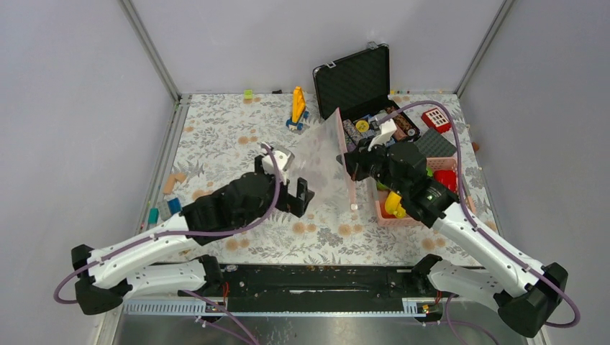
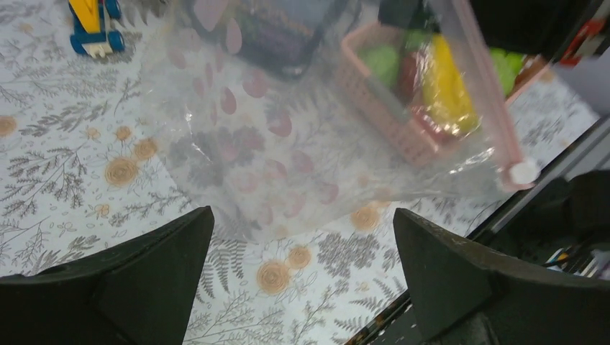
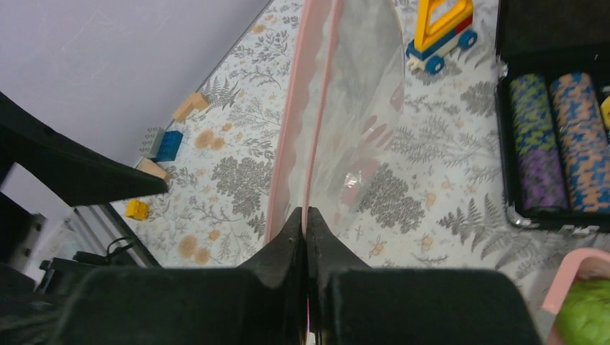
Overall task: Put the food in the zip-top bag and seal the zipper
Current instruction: Open the zipper of the food storage bag at the center of the board.
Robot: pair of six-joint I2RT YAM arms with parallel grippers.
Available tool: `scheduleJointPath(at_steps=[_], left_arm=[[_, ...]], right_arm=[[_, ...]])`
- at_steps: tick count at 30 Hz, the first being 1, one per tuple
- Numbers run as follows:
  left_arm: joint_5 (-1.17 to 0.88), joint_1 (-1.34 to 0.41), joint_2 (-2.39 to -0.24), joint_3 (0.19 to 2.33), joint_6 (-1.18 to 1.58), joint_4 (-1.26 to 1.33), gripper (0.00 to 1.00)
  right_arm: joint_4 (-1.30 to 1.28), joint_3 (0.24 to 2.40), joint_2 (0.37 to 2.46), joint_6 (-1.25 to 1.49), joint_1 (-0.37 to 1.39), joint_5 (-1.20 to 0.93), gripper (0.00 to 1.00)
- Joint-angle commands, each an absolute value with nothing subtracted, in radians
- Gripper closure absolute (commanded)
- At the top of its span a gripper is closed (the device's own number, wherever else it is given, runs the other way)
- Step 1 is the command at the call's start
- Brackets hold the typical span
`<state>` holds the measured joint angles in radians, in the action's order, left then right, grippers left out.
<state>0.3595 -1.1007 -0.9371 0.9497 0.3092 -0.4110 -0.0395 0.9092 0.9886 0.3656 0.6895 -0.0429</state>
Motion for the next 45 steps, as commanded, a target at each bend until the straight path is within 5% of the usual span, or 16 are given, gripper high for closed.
scheduleJointPath(at_steps=[1,22,45], left_arm=[[0.454,-1.103,-0.885,1.040,0.397,-0.357,0.01],[0.556,-1.103,-1.127,1.255,0.600,-0.374,0.01],[0.660,-1.103,-1.160,1.232,0.667,-0.446,0.01]], right_arm=[[-0.028,0.957,0.982,0.200,0.724,-0.022,1.00],[-0.017,0.938,1.009,0.056,0.881,0.113,1.00],[-0.024,0.948,0.991,0.081,0.910,0.190,1.00]])
